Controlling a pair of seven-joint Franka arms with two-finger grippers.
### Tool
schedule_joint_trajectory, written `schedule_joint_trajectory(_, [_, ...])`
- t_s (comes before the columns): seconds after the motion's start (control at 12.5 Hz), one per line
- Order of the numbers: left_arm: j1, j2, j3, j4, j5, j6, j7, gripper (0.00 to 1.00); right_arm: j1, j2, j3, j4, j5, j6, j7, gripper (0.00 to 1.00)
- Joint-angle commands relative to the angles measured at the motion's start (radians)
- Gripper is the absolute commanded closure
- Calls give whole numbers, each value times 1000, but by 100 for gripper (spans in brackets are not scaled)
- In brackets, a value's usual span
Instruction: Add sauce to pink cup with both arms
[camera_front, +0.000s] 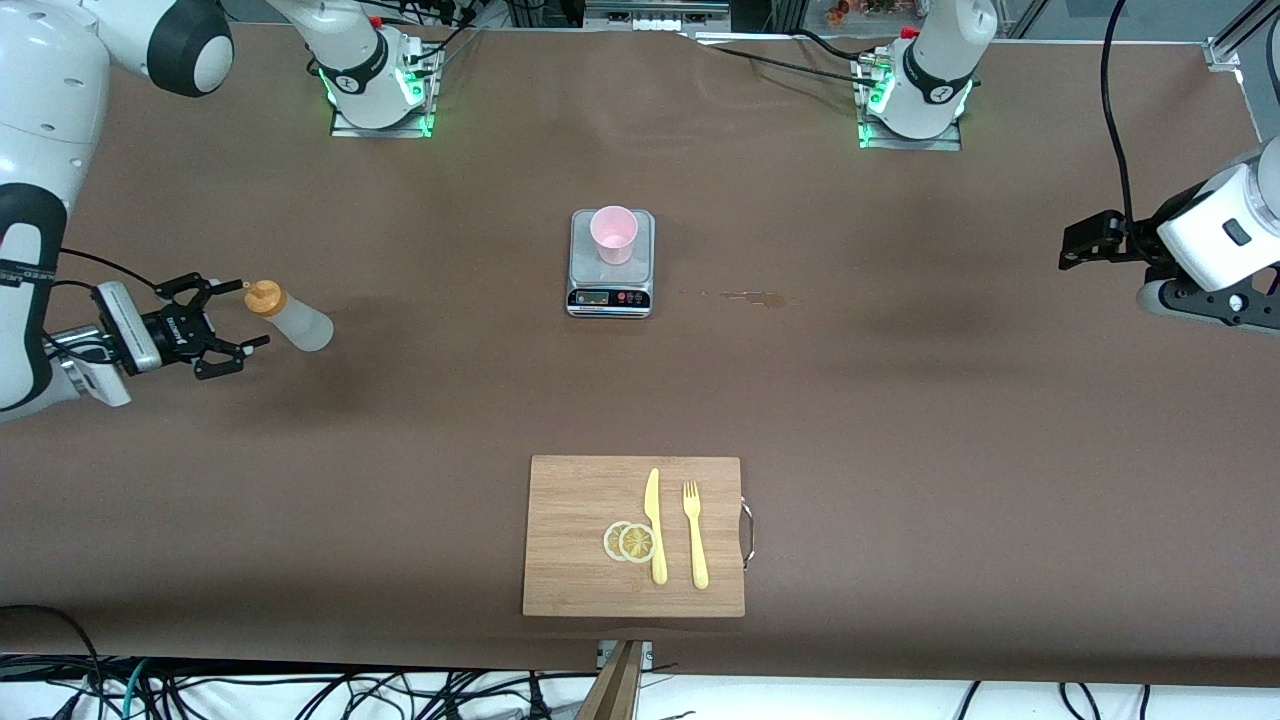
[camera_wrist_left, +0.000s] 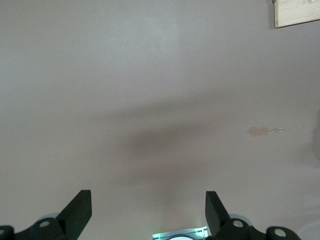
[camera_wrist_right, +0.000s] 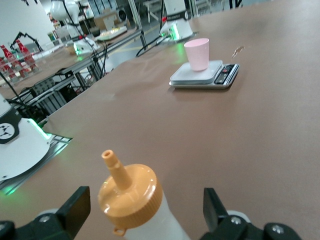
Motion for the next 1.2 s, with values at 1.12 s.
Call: schedule_joint_trajectory(1.12, [4, 19, -4, 40, 15, -27, 21, 0, 100, -897, 356, -331, -687, 402, 1592, 0])
